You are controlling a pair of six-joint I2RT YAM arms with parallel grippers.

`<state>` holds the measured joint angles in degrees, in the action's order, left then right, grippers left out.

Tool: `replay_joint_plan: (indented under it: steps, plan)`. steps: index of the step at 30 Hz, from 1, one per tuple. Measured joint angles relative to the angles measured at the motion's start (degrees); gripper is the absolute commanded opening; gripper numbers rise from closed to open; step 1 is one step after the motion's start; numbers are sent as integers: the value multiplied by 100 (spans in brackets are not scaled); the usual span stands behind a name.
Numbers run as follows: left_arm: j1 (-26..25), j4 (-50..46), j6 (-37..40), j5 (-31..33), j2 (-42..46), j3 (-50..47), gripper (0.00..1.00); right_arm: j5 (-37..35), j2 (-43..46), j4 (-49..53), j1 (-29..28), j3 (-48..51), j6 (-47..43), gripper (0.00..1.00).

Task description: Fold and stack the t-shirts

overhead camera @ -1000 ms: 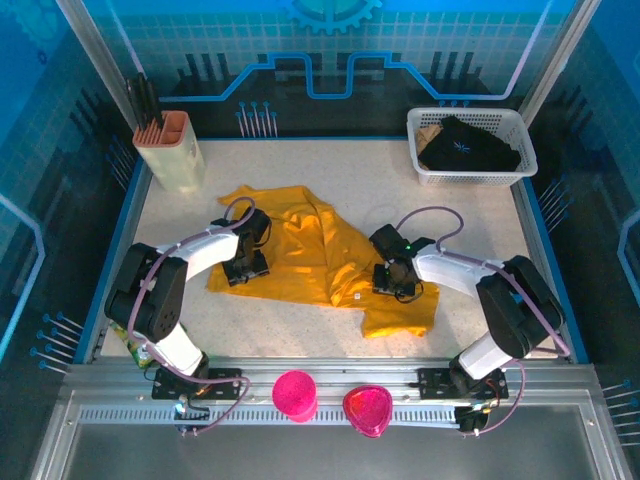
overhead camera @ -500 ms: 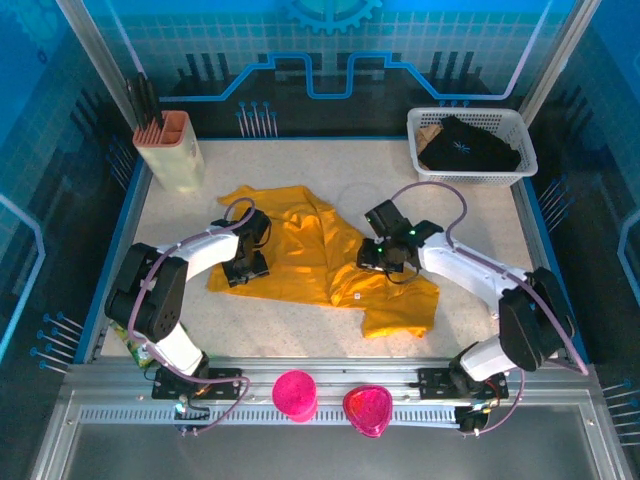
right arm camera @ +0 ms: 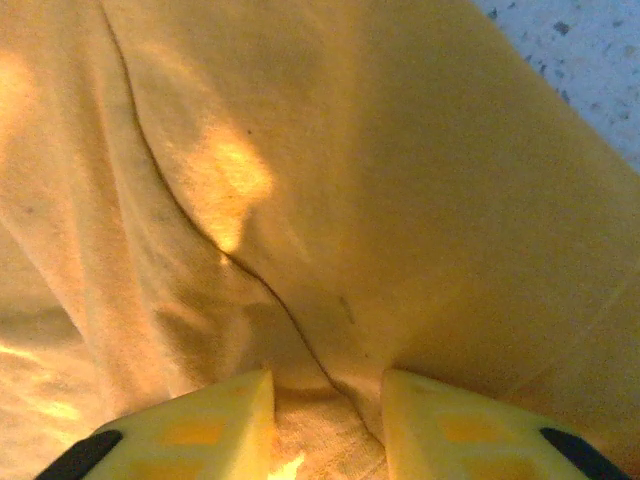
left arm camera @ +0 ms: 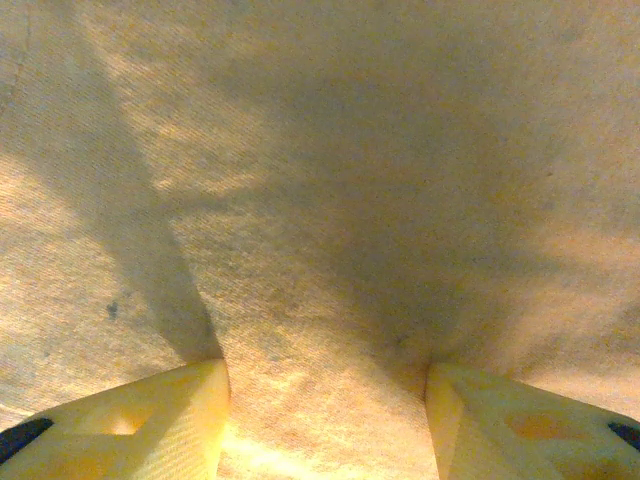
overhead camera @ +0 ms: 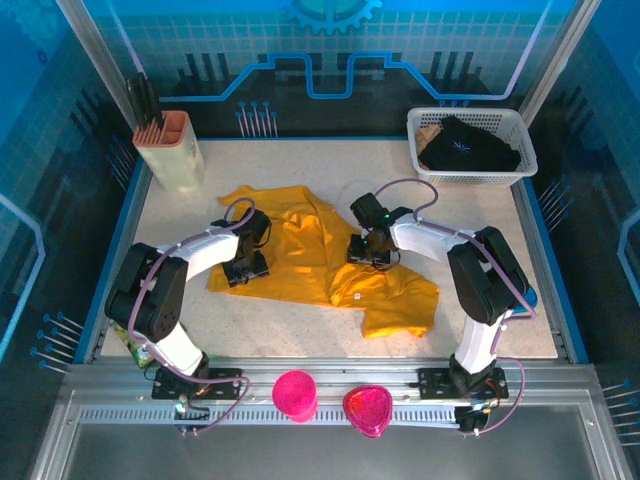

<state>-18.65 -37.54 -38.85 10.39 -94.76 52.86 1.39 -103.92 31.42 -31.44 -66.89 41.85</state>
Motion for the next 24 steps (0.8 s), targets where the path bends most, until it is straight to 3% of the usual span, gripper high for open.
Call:
replay_joint_plan:
  steps: [5, 10, 14, 24]
  plan:
    - [0, 24, 0, -15, -15, 0, 55, 37, -2, -87, 2, 94, -28, 42]
    - [0, 42, 0, -37, -24, 0, 55, 70, 0, -151, 0, 275, -24, 15]
    - [0, 42, 0, -39, -24, 0, 55, 114, 55, -188, 0, 332, 24, 0]
    - [0, 42, 2, -39, -24, 0, 55, 188, 317, -57, -22, 127, 2, 0]
